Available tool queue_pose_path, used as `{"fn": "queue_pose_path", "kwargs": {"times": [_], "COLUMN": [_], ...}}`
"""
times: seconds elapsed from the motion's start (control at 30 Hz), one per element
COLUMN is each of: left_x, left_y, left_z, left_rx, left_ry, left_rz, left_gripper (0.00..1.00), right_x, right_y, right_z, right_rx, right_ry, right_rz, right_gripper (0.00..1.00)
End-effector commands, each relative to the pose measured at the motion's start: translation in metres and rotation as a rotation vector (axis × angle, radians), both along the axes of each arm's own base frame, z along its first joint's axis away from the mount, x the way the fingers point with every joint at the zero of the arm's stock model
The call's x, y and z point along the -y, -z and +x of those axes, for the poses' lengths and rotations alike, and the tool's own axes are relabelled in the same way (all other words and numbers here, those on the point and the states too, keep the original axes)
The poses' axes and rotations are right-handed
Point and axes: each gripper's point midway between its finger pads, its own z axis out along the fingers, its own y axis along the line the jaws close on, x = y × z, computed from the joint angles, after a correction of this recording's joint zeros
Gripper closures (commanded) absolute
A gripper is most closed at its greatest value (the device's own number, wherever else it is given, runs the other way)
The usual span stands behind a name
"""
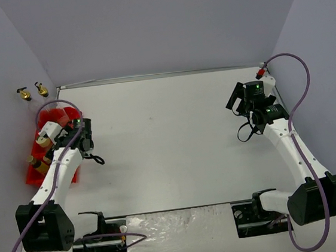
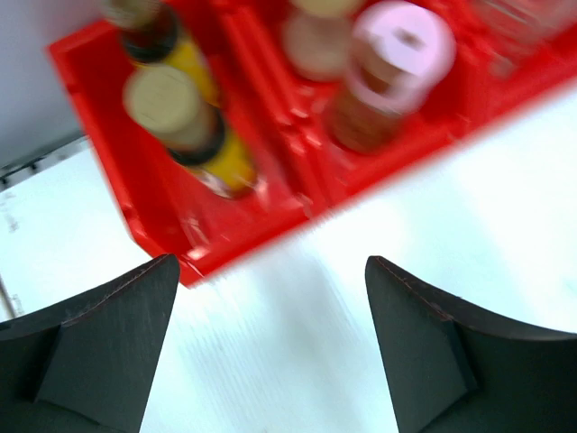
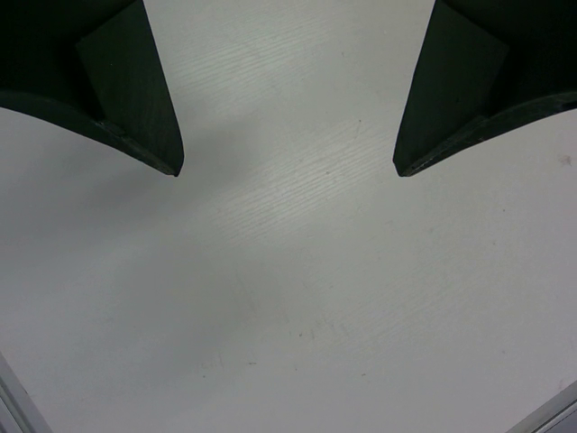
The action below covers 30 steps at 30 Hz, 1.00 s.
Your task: Organize the condiment bottles
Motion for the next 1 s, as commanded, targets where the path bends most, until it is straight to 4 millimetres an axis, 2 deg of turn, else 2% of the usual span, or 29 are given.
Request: {"fn": "queue_pose_path", "kwargs": {"times": [0.0,0.1,0.2,0.3,0.37,0.43,0.6,0.7,0.73,0.9,0.97], "left_x": [0.049,0.092,0.138,0.163,0.184,0.197,0.248,0.264,0.269,0.273,0.276], "left_y": [-0.054,-0.084,-0.123,-0.157,-0.181,-0.192,-0.204,-0.207,-0.206,-0.204,-0.206], "left_z": [0.020,0.043,0.067,0.081,0.085,0.091,0.093,0.090,0.089,0.089,0.089], "left_rx": [0.123,0.137,0.173,0.234,0.292,0.293,0.378,0.422,0.420,0.424,0.439], "left_ry": [0.187,0.437,0.748,0.948,1.080,1.178,1.420,1.477,1.492,1.509,1.520], "left_rz": [0.019,0.015,-0.004,0.042,0.034,0.057,-0.046,-0.075,-0.075,-0.063,-0.073], "left_gripper": [0.20,0.20,0.20,0.17,0.06,0.03,0.03,0.03,0.03,0.03,0.03], "right_x": [-0.004,-0.004,-0.002,-0.007,-0.012,-0.020,-0.048,-0.074,-0.076,-0.101,-0.105], "right_y": [-0.031,-0.033,-0.035,-0.038,-0.042,-0.052,-0.077,-0.096,-0.098,-0.109,-0.112], "right_z": [0.008,0.007,0.006,0.008,0.011,0.017,0.036,0.042,0.043,0.045,0.045], "right_rx": [0.106,0.112,0.118,0.124,0.131,0.155,0.206,0.242,0.248,0.273,0.280], "right_ry": [-0.003,-0.005,-0.006,-0.046,-0.072,-0.107,-0.190,-0.241,-0.244,-0.298,-0.303], "right_rz": [0.019,0.011,-0.002,-0.007,-0.007,-0.004,-0.016,-0.037,-0.053,-0.063,-0.072], "right_gripper": [0.00,0.00,0.00,0.00,0.00,0.00,0.00,0.00,0.00,0.00,0.00]}}
